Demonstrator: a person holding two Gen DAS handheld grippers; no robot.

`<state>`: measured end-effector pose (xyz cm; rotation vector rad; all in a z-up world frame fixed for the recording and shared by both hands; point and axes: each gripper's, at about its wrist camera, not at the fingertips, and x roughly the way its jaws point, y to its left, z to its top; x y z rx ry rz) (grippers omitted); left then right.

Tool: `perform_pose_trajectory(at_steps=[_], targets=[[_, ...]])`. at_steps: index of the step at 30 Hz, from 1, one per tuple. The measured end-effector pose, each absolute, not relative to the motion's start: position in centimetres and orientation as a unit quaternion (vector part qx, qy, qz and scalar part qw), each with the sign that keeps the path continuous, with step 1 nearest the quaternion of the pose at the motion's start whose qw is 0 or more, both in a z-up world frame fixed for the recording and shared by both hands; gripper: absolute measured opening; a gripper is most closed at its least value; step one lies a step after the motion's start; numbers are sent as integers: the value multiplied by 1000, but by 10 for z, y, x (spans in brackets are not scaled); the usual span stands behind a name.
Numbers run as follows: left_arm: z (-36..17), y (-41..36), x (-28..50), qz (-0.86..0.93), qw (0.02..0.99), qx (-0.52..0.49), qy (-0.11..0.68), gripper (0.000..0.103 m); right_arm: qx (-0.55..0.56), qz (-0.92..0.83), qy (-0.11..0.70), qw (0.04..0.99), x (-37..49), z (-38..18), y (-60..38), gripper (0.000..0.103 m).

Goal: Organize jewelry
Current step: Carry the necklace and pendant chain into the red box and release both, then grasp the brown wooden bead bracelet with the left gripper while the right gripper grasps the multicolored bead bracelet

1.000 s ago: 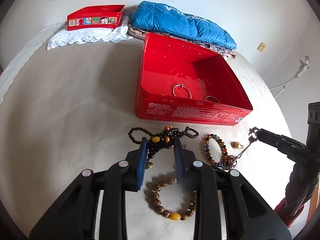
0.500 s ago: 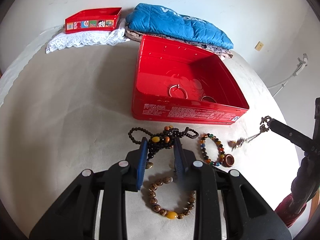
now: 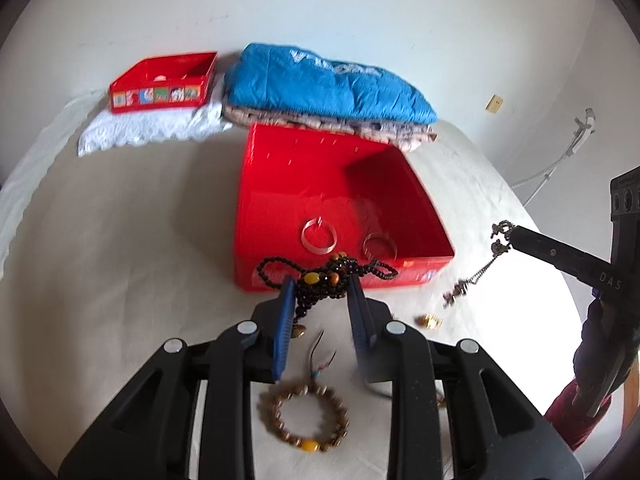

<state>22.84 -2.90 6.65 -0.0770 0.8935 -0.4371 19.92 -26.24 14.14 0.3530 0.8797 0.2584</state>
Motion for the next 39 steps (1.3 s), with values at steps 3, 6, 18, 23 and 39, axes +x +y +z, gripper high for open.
perform_pose_trajectory(at_steps=[3,6,18,23,39], targets=[[74,-38,242,-212,881,-40,420,25,166,111,413,889,213,150,-265,11],[76,-52,265,-208,886,-44,412,25,166,97,407,893,235,150,-268,11],[2,-88,346,-177,862,-21,475,25,170,70,471,863,311,74,-268,11],[-8,-89,350,-172,858,-14,484,34,156,64,492,854,318,59,-264,16],[26,-71,301,-149,876,10,459,49,147,55,478,864,285,81,-269,28]])
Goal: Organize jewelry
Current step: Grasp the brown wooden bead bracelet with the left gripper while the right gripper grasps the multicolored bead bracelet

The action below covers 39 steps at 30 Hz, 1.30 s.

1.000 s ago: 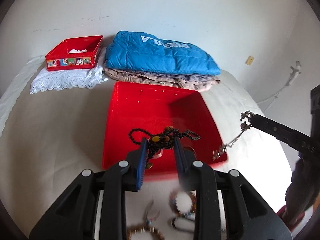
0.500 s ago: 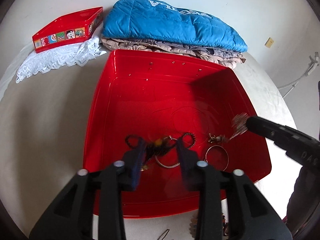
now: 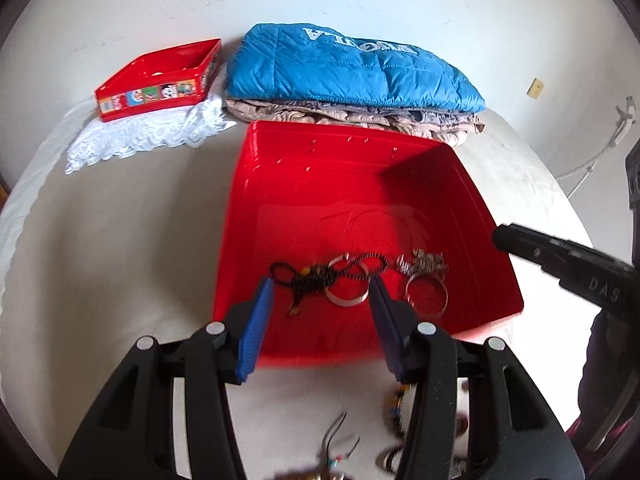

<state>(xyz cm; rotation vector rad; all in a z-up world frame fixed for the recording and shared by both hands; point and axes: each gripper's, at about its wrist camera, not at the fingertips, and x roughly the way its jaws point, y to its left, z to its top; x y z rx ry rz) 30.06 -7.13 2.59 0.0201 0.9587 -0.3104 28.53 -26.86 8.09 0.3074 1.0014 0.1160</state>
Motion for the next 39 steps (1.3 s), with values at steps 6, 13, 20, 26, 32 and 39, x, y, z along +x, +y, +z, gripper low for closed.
perform_pose_trajectory(at_steps=[6,13,20,26,32,39], targets=[[24,-48,261,-142,867,16,477,49,130,56,486,863,254,82,-264,32],[5,-24,218,-129,860,34,493,49,139,74,508,847,216,62,-251,32],[-30,-7,189,-115,843,40,523,49,128,100,544,823,205,34,-223,32],[-49,-3,182,-117,831,41,542,49,124,109,557,814,203,23,-206,29],[-57,-9,190,-111,834,58,538,48,125,106,559,813,204,19,-203,28],[-57,-13,200,-108,840,68,528,15,120,109,568,807,208,13,-192,28]])
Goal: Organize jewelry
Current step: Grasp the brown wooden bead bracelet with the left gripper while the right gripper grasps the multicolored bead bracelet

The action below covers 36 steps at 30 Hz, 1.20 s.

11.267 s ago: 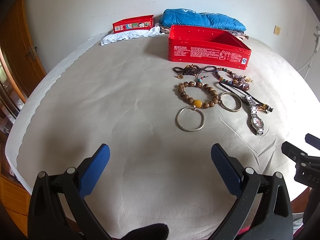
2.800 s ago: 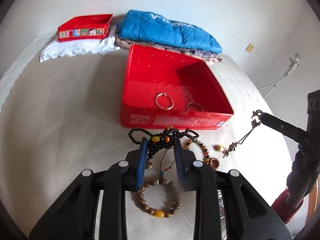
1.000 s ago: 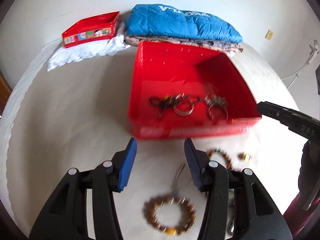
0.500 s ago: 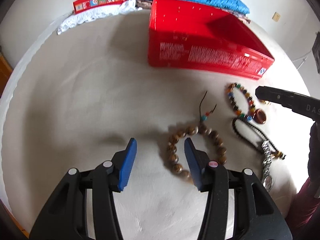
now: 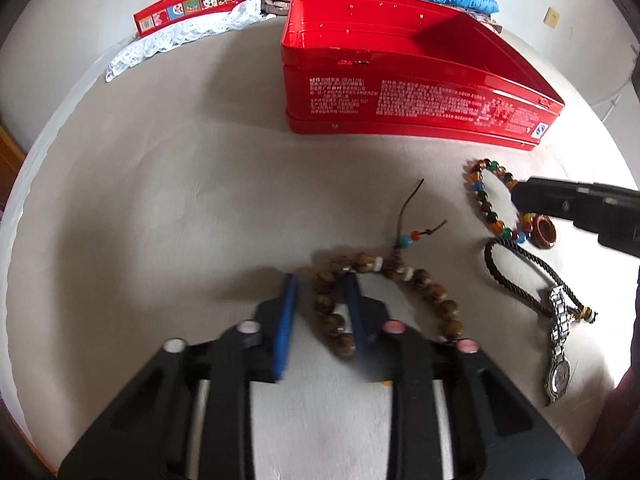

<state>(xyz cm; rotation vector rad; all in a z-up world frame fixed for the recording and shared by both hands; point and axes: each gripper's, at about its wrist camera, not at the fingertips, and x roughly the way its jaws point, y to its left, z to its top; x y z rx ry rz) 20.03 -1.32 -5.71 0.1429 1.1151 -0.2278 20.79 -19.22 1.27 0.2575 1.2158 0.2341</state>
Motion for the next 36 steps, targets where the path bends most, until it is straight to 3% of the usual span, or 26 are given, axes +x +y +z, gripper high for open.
perform_pose_trajectory(at_steps=[1,19,22,26,36], targets=[[-57,-12,202,-107,840,63,528,10,121,109,570,805,209,11,-191,28],[-49,21,237,-88,857,-42,506,10,87,98,584,801,218,-5,-167,28],[-50,22,237,-90,857,-47,506,10,70,91,578,808,216,-6,-158,24],[-49,25,236,-95,858,-55,502,10,59,89,572,813,216,-7,-152,8],[-28,29,222,-113,870,-72,475,10,140,119,538,823,206,24,-185,7]])
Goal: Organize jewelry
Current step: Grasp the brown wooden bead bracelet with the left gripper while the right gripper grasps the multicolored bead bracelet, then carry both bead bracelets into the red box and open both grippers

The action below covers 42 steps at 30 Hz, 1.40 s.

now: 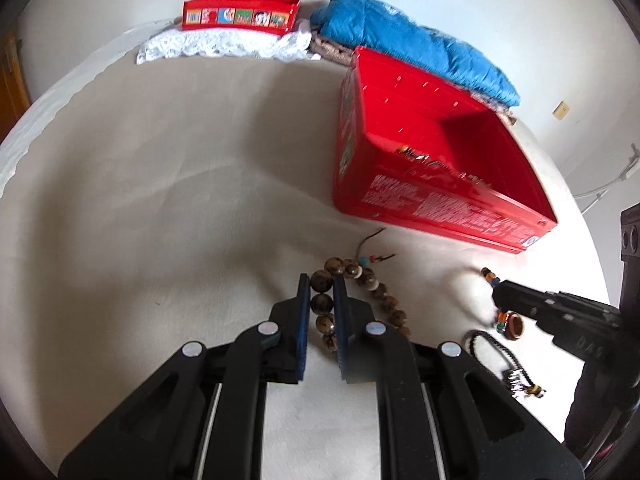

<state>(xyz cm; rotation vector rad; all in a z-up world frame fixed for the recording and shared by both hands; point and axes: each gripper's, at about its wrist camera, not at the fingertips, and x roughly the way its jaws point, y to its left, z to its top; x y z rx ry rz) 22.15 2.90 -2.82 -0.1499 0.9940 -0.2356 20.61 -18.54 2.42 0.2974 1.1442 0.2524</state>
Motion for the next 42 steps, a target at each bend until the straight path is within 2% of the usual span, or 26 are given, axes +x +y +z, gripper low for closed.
perform_pose_trajectory(at_steps=[7,23,34,42], targets=[[-4,25,208,-135,877,-77,454,10,178,131,514,829,195,51,-207,7],[61,8,198,-171,901,-73,392,10,169,140,488,845,198,96,-214,7],[94,-19,237,-188,910,-82,360,10,174,121,457,864,233,123,-229,7],[82,-54,285,-189,904,-78,375,10,159,86,455,872,279,109,-228,7]])
